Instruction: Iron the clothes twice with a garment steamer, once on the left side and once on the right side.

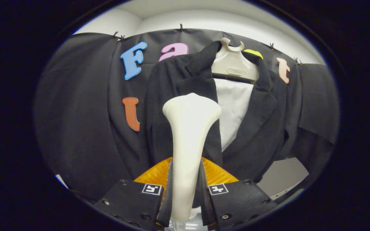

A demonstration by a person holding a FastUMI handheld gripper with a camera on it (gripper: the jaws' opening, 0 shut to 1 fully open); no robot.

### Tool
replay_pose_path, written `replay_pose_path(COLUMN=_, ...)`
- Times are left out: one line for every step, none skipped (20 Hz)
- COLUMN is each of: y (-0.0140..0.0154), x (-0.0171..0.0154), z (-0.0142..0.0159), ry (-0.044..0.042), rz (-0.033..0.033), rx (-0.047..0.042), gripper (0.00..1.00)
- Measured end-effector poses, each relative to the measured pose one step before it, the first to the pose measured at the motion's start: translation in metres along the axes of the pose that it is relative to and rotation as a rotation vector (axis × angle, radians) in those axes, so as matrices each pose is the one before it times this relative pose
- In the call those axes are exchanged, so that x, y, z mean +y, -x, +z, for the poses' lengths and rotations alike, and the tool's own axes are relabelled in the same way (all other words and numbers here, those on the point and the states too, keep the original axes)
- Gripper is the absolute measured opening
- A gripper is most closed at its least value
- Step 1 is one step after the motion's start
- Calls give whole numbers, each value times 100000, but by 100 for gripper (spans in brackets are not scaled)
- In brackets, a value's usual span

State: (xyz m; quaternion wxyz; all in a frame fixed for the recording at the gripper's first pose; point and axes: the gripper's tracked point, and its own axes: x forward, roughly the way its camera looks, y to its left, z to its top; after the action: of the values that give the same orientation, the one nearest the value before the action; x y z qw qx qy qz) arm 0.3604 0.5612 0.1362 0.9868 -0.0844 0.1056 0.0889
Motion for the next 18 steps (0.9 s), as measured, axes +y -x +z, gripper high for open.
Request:
replay_pose_path(y=-91, x=27, z=-700, ry=-504, rz=207, rx=943, gripper=39)
replay_pose_path(y=-126, x=-52, z=-662, ry=-325, rz=31, rx=1142, gripper=39)
replay_pose_path(y=-123, x=-18, z=-560, ry=-311, rz=219, rx=1083, gripper=39)
replay_pose_path(y=-141, x=42, z=-552, ry=-126, rz=243, rx=839, gripper=39)
replay_pose_path(y=-132, x=15, z=-552, ry=3, rz=157, rx=727, gripper=39)
replay_pose_path(y=-136, x=-15, z=-394, ry=-242, rz=-33, rx=566, gripper=39)
replay_pose_path(y=-74, x=8, z=-472, ry=77, rz=126, rx=577, gripper=39)
replay_pose_path(y=-21, x=6, z=-470, ry=10, rz=-20, rx=429, gripper=39)
replay_pose_path(y=-156, x=16, z=-442, ry=188, rz=-151, rx=696, gripper=39)
replay_pose_path(y=-160, x=-20, z=-675, ry=10, rz=176, rx=711, gripper=39)
replay_pose_path(y=-164, x=132, z=-618, ry=35, rz=94, rx=966, gripper=40)
replay_pose_path(y=-87, x=83, z=-709, ry=56, rz=316, rx=1088, gripper=39)
replay_pose_path(y=-137, x=117, z=-650, ry=-200, rz=212, rx=955, gripper=39)
replay_pose_path(y=-188, x=9, z=-707, ry=104, rz=20, rx=955, gripper=39)
replay_pose_path(y=-244, x=79, z=-608, ry=-165, rz=-17, rx=768, gripper=39)
replay_pose_path(y=-164, x=-5, z=-645, ry=-172, rz=83, rx=789, gripper=39)
replay_pose_path(y=-176, x=101, z=-641, ry=-8, rz=-7, rx=1034, gripper=39)
replay_pose_path(y=-283, x=23, z=-732, ry=-139, rz=63, rx=995, gripper=39)
